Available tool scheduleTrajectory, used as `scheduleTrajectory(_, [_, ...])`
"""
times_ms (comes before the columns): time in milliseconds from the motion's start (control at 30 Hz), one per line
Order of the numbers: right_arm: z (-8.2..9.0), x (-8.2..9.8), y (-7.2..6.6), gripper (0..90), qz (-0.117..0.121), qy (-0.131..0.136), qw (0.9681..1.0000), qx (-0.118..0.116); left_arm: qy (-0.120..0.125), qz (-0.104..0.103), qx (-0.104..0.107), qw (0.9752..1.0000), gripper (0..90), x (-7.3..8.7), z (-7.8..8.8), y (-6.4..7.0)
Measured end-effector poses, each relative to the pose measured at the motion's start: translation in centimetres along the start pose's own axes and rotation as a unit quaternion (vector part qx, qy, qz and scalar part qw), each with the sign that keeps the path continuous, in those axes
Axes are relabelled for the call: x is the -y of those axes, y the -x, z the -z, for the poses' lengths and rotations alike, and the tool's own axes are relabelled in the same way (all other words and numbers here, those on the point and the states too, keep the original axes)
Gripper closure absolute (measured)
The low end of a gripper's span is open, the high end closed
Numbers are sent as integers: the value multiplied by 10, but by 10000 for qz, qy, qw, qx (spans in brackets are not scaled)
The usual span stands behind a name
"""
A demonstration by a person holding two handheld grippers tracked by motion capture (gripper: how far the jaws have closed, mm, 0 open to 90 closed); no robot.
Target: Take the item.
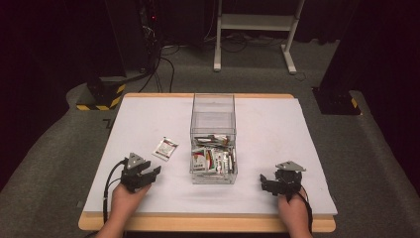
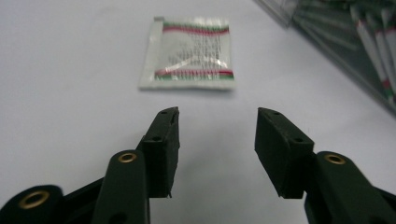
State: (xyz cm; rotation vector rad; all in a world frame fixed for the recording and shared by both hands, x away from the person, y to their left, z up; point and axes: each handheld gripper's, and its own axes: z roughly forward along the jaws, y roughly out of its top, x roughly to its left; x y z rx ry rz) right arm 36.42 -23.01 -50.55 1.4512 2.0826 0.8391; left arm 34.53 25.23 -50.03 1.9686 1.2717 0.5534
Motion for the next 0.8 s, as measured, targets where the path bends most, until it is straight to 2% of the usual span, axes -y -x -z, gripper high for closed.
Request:
scheduleTrajectory(33, [0,0,0,88,-3,-1,10000,-1,-67,-54,10,10000,462,3,-1,1])
scheduleTrajectory(100, [0,0,0,88,1,0,10000,-1,19,-210,-38,9998,429,10,0,5])
scheduleTrajectory(267, [0,0,0,88,2,0,10000,-1,27,-168,-110,9998,405,11,1,6])
scheduleTrajectory(800, [0,0,0,89,-19,0,10000,-4,25,-107,-35,9999,384,11,0,4])
